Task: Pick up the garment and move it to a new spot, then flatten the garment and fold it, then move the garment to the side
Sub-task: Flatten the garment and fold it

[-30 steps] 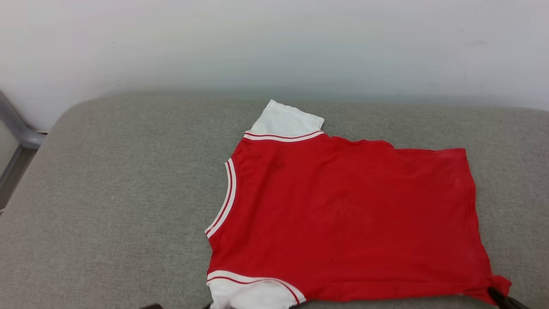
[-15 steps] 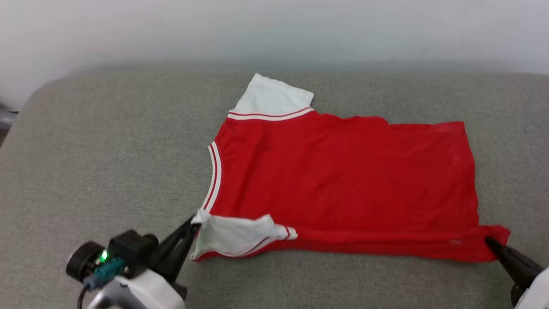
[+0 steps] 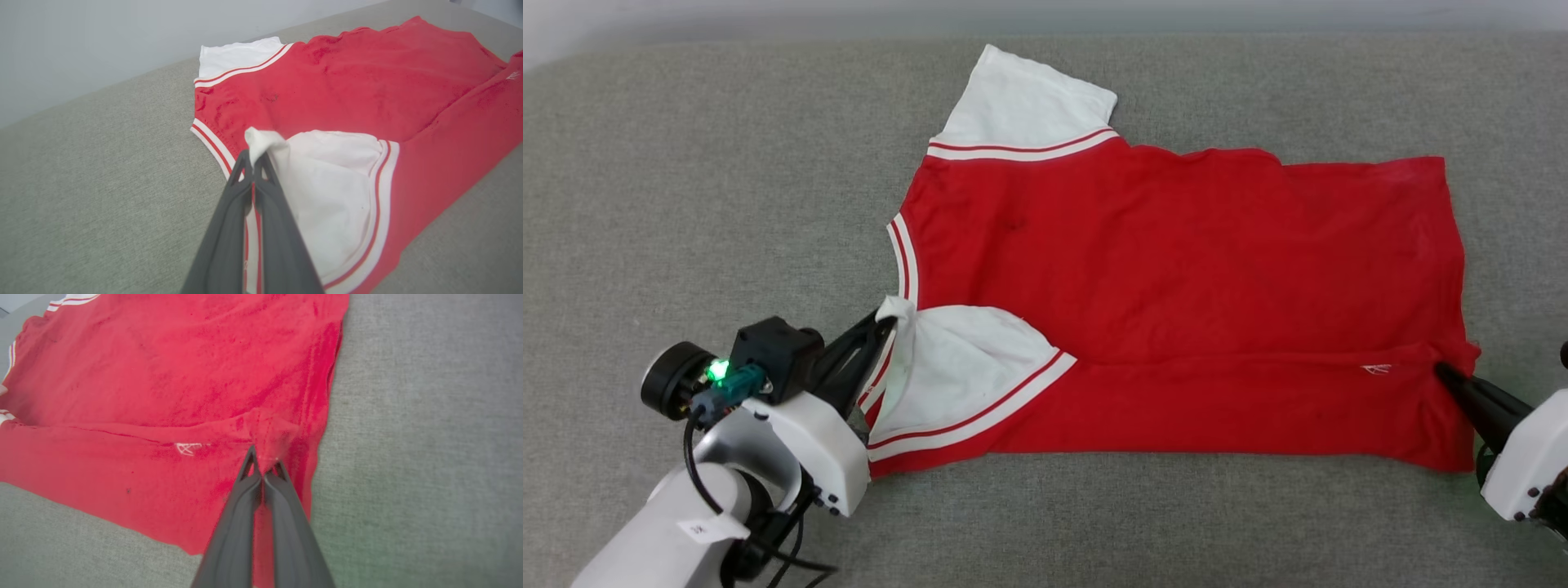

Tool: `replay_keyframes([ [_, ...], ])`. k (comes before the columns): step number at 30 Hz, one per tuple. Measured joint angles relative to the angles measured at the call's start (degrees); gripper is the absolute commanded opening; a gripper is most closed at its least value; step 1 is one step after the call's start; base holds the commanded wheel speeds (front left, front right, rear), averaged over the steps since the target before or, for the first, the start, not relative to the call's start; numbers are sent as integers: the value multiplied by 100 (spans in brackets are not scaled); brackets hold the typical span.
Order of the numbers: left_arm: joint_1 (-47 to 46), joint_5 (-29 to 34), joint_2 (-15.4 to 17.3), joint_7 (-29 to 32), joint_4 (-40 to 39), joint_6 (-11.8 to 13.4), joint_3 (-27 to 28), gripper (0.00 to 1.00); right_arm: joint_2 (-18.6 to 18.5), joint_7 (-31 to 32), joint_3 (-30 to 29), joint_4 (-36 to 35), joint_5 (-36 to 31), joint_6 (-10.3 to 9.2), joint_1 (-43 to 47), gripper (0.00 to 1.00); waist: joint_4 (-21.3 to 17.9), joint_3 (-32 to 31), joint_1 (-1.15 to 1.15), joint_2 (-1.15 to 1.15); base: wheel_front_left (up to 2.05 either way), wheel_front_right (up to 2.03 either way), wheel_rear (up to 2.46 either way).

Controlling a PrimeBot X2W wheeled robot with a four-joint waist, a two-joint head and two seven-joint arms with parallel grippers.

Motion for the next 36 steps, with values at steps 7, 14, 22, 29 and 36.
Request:
replay_keyframes([
  [7,-454,44,-245,-107,868,-244,-159,0,105,154,46,307,-202,0,-269,0,32,113,0,0,0,0,0],
  [14,-559,69,-564,-485,1703,-309,-266,100,280,169,-25,533,-457,0,-325,100,61,-70,0,0,0,0,0],
  [22,-221,-378,-661,-1074,2064,-222,122,100,276,94,-181,171,-1044,0,-227,100,52,-555,-1,0,0,0,0],
  [29,685,-1016,-550,-865,1479,-25,383,100,522,881,-683,-467,-1811,0,403,100,28,-1016,-2,0,0,0,0],
  [36,1414,-1527,-524,-100,587,385,379,100,1148,1804,-1261,-1051,-2263,0,906,100,29,-1013,-3,0,0,0,0],
])
